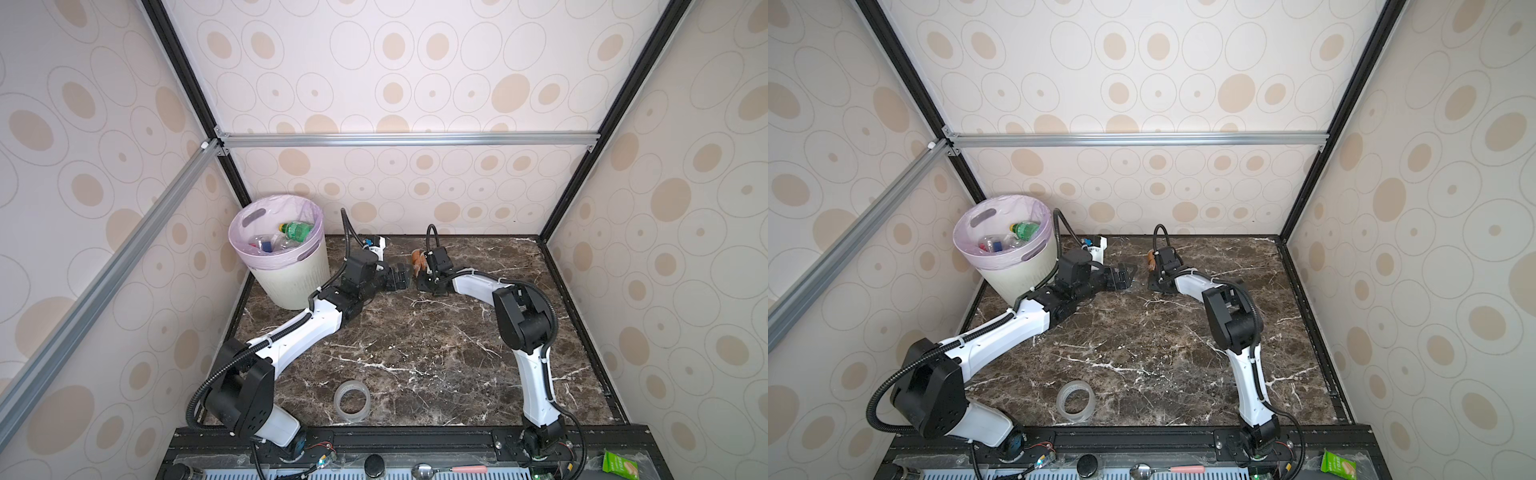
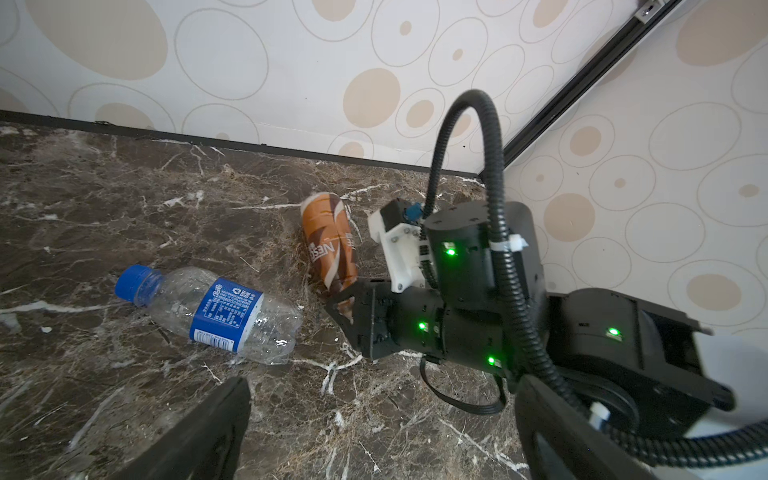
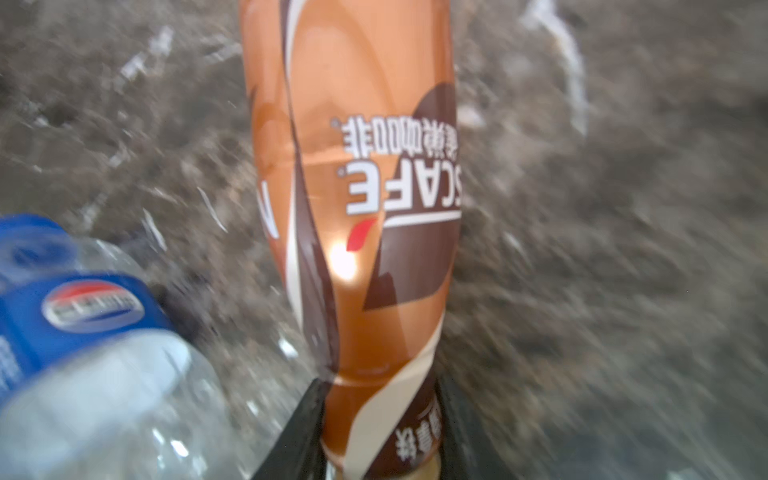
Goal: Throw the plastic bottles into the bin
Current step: 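Lower right gripper onto the brown Nescafe bottle while left gripper withdraws, then lift the Nescafe bottle with right gripper toward the left gripper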
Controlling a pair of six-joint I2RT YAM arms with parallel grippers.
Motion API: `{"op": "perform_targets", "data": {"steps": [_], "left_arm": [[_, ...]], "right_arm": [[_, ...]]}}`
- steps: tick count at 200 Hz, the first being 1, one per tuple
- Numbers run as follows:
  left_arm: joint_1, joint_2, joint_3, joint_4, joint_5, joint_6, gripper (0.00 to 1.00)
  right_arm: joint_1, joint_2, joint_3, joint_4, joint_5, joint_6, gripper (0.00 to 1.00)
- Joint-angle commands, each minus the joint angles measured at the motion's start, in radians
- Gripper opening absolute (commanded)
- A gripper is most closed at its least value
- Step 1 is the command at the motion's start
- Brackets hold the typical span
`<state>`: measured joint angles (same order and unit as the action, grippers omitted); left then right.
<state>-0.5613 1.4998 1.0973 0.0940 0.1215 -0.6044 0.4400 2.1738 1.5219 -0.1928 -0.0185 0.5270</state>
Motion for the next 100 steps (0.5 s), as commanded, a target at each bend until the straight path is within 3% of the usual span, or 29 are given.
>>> {"op": "perform_targets", "data": {"steps": [1, 42, 100], "left_arm": [[0.016, -0.013, -0.004, 0.030, 0.040, -0.062, 0.99], [0.040, 0.011, -0.008, 0.056, 0.104, -0.113, 0.99], [0.040, 0.056, 0.064, 0.015, 0.150, -0.105, 0.99]], "right_arm": [[-0.037, -0.084, -0.135, -0.010, 0.015, -0.014, 0.27], [-0.104, -0.289, -0.384, 0.038, 0.033, -0.040, 0.27], [-0.107, -0.518, -0.472, -0.011, -0.008, -0.094, 0.26]]}}
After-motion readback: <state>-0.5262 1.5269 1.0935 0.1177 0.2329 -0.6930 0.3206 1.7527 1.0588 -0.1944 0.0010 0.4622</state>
